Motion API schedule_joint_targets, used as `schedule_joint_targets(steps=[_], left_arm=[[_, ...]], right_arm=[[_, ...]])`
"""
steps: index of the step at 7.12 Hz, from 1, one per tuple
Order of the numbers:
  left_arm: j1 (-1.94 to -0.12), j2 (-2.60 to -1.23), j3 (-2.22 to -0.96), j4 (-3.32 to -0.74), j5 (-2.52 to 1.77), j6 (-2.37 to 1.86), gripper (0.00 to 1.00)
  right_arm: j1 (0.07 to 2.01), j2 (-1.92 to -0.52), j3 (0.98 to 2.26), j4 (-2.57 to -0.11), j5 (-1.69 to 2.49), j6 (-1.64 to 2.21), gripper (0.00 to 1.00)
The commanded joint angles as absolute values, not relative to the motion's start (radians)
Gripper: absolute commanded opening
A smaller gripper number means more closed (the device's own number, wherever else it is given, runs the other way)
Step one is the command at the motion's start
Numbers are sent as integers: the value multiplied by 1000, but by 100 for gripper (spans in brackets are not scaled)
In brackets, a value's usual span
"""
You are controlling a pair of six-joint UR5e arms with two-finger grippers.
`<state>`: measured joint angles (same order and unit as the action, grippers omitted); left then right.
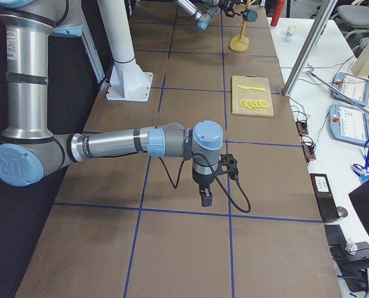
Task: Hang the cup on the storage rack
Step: 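Hook the mug handle onto a mug tree peg with the left gripper, then open the left gripper and draw it back from the hung mug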
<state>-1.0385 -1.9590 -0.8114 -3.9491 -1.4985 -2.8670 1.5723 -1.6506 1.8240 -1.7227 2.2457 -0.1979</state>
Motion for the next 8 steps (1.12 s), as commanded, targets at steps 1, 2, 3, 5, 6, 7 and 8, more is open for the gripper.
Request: schedule_joint_targets(steps=[1, 2, 3, 5, 6, 7, 8], left_arm=[[-1043, -1921, -836, -3994, -1499, -2865, 100], [-1045, -1878, -889, -4013, -1499, -2861, 100], [-1046, -1824, -988, -4011, -1502, -2817, 100], [-1048, -1702, -1157, -3999, -1593, -2627, 100], [-1066, -1686, -1208, -3960, -1703, -2565, 100], [-1130, -1684, -1232, -3905, -1836, -2437, 100], [-1223, -1687, -1267, -3820, -2037, -2311, 100]], right_arm=[[1572, -1651, 1824, -1723, 2246, -198, 100], [1572, -1651, 1824, -1723, 2246, -198, 100], [1572, -1651, 1824, -1723, 2246, -198, 100], [1572, -1649, 1824, -1723, 2246, -198, 100], [1572, -1649, 1824, -1723, 2246, -198, 100], [1572, -1649, 1822, -1723, 2246, -198, 100], [1572, -1649, 1821, -1723, 2246, -196, 100]])
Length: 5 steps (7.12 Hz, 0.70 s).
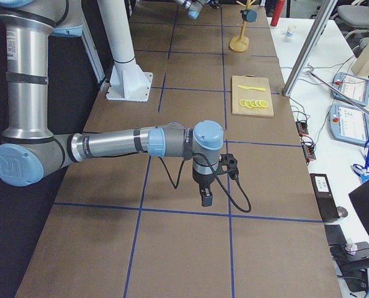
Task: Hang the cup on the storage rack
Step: 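Open the left gripper and draw it back from the hung mug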
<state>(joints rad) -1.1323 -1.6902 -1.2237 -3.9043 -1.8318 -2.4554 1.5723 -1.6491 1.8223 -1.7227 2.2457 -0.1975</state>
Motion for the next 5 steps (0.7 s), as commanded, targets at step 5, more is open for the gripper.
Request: schedule_joint_targets(steps=[5], left_arm=[[-1385, -1595, -1342, -3351, -2263, -1099, 100]], right_arm=[[1568, -1649, 1815, -1724, 2249, -189, 100]])
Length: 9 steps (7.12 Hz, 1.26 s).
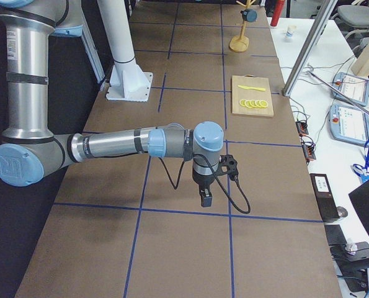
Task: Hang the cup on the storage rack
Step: 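Open the left gripper and draw it back from the hung mug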
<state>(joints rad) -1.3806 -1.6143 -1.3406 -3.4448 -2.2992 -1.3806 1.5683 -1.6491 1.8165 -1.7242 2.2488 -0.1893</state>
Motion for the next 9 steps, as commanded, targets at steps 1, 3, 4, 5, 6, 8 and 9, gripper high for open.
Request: schedule_joint_targets(steps=[1, 3, 4, 5, 6, 8, 9], left_arm=[[-1385, -1591, -1344, -3264, -2182, -860, 100], [-1420, -1569, -1348, -3052, -2087, -376, 100], [-1420, -1569, -1350, -2968, -2019, -201, 100], [-1422, -1569, -1354, -2868, -1967, -34, 100], [-1433, -1569, -1356, -2755, -1929, 98, 100], [-1508, -1578, -1385, -2459, -1849, 321, 100], [-1511, -1575, -1432, -2277, -1807, 386, 100]], right_arm=[[1565, -1649, 1815, -1726, 2250, -189, 100], [1563, -1651, 1810, -1724, 2250, -189, 100], [1565, -1649, 1810, -1724, 2250, -189, 100], [1563, -1651, 1810, -1724, 2250, -189, 100], [1563, -1649, 1810, -1724, 2250, -189, 100], [1565, -1651, 1810, -1724, 2252, -189, 100], [1565, -1651, 1810, -1724, 2252, -189, 100]])
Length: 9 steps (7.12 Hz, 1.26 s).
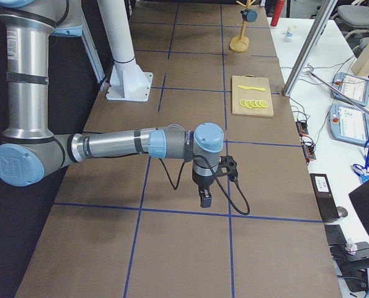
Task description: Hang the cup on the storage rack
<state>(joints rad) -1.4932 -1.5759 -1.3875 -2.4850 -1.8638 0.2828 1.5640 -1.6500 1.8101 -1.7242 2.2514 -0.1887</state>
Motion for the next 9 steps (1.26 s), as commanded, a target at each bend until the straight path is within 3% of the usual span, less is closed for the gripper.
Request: schedule_joint_targets(steps=[1, 2, 4, 9], left_arm=[[-1512, -1577, -1492, -2049, -1816, 387, 100], [-1526, -1575, -1564, -1811, -1885, 367, 100], [-1583, -1543, -1623, -1592, -2229, 159, 100], [-1588, -1394, -1733, -1571, -2356, -15, 100]], right_arm=[[1565, -1651, 1810, -1724, 2252, -189, 100], [1563, -1651, 1810, -1724, 2252, -189, 100], [1565, -1652, 1810, -1724, 2252, -189, 100], [1565, -1657, 1810, -1726, 2250, -164, 100]])
